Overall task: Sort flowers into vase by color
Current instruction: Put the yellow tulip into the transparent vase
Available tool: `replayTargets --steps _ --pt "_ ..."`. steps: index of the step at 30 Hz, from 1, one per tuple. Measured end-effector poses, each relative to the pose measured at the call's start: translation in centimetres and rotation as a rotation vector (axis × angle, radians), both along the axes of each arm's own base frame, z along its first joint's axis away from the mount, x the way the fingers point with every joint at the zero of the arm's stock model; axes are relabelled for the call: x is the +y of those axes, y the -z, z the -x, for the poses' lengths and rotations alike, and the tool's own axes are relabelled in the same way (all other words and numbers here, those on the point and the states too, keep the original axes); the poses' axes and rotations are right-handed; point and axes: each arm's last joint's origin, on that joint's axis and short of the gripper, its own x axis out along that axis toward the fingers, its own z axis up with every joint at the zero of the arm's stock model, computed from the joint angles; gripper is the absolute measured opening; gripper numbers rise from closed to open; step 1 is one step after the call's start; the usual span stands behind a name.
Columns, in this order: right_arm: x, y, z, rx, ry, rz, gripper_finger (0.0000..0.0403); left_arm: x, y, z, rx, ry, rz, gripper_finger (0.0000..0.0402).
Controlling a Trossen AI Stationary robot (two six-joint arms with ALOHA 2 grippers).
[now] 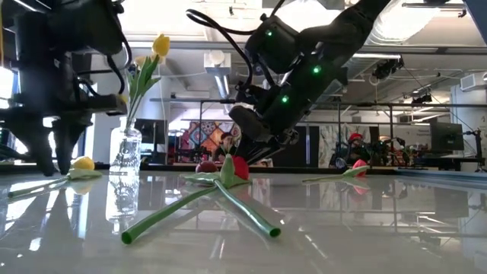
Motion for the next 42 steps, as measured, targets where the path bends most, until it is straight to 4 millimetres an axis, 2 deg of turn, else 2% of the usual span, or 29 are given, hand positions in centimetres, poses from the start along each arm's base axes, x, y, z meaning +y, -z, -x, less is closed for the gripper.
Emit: replayTargets --steps 13,28,36,39,42 --pt "0.2 0.0 0.0 0.005 -0.021 0.009 0.0138 0.1 1.1 -0.8 0.011 -0.099 -0.025 0.0065" --pt "0.2 0.0 0.0 0.005 -0.022 0.009 0.0138 0.7 1.2 -1.3 -0.027 -0.074 -0.066 0.0064" --pt "0.2 0.0 0.0 0.006 -0.027 0.014 0.0138 0.6 2.3 -1.7 0.037 0.005 -0.112 0.0023" --pt "0.2 0.0 0.0 0.007 -0.027 0.014 0.0138 0.6 2.3 -1.8 0.032 0.028 -0.13 0.0005" --pt "0.2 0.0 0.0 0.006 -0.027 0.014 0.0138 0.6 2.1 -1.6 0.022 0.002 -0.143 0.0004"
